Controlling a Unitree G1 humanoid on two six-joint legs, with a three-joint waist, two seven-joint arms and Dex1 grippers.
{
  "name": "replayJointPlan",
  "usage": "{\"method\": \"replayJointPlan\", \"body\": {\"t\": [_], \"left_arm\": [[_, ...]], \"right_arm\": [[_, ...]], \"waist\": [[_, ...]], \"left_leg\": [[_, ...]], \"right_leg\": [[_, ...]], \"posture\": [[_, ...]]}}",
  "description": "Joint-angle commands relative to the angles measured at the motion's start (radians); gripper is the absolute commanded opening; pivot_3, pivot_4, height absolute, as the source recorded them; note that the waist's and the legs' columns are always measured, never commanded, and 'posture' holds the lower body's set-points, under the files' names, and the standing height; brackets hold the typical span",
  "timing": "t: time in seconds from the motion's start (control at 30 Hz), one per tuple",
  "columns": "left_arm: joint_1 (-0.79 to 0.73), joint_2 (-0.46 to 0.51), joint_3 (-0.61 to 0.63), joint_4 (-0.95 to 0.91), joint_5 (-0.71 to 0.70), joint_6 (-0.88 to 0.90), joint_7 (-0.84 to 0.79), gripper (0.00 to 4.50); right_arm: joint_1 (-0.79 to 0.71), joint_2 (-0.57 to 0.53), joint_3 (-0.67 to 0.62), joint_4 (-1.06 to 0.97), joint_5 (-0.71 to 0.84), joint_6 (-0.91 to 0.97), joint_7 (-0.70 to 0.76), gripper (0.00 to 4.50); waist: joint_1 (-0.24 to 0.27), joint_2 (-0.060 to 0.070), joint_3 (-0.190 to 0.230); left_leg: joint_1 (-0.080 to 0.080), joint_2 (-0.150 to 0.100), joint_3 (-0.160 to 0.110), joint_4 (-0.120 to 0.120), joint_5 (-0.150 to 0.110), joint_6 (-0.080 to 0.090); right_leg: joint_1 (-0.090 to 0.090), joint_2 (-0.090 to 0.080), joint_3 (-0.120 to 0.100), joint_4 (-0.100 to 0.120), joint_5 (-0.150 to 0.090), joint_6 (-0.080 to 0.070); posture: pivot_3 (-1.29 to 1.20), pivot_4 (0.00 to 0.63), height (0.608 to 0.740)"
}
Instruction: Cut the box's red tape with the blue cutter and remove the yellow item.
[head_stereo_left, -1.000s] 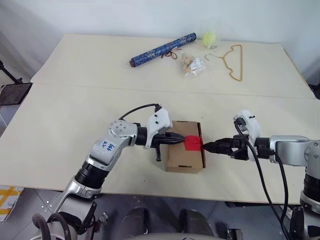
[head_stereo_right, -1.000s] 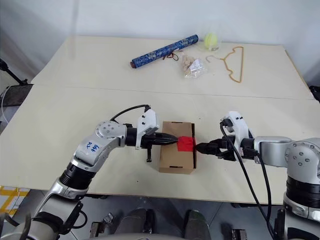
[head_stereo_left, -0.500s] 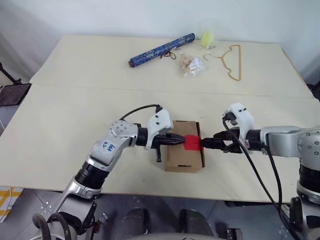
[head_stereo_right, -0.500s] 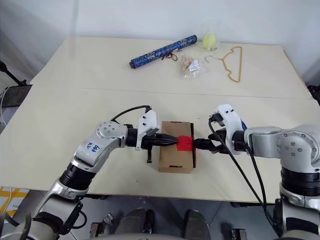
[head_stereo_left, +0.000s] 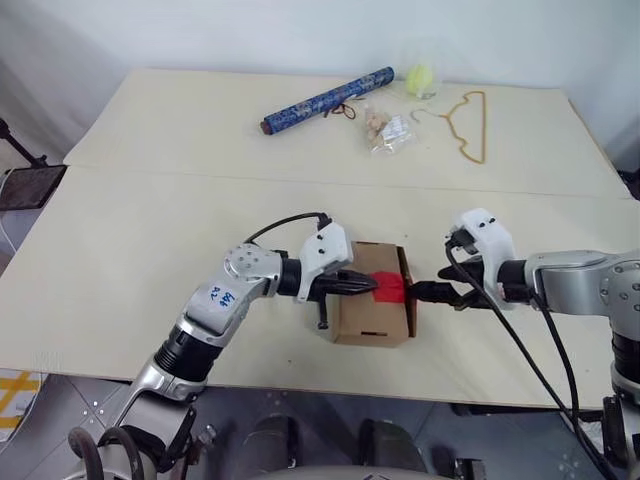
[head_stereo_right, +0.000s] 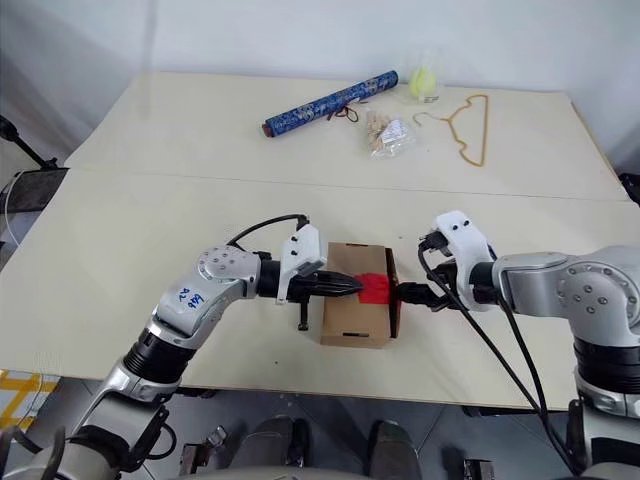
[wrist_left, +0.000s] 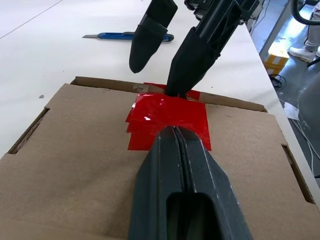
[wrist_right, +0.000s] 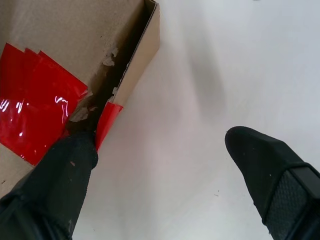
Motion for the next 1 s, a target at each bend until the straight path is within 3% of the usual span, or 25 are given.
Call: {"method": "replayJointPlan", "body": {"t": [0.03, 0.3, 1.0], "left_arm": [[0.016, 0.007, -0.021, 0.002, 0.011, 0.015, -0.007, 0.0], [0.013, 0.007, -0.021, -0.002, 0.009, 0.028, -0.007, 0.0], [0.021, 0.013, -0.024, -0.009, 0.01, 0.045, -0.003, 0.0]], "right_arm": [[0.029, -0.027, 0.01, -0.002, -0.055, 0.023, -0.006, 4.48], [0.064, 0.021, 0.029, -0.017, -0.137, 0.02, 0.006, 4.48], [0.103, -0.05, 0.031, -0.001, -0.272, 0.018, 0.133, 4.48]], "waist": [[0.0, 0.0, 0.0], [-0.001, -0.004, -0.006], [0.004, -0.004, -0.01]], "left_leg": [[0.0, 0.0, 0.0, 0.0, 0.0, 0.0], [0.001, 0.0, -0.001, 0.0, 0.0, 0.0], [0.002, -0.001, -0.005, 0.0, 0.0, 0.001]], "right_leg": [[0.0, 0.0, 0.0, 0.0, 0.0, 0.0], [0.002, 0.0, -0.001, -0.001, 0.0, 0.0], [0.006, -0.001, -0.003, -0.003, 0.0, 0.0]], "posture": [[0.0, 0.15, 0.74], [0.0, 0.15, 0.74], [0.0, 0.15, 0.74]]}}
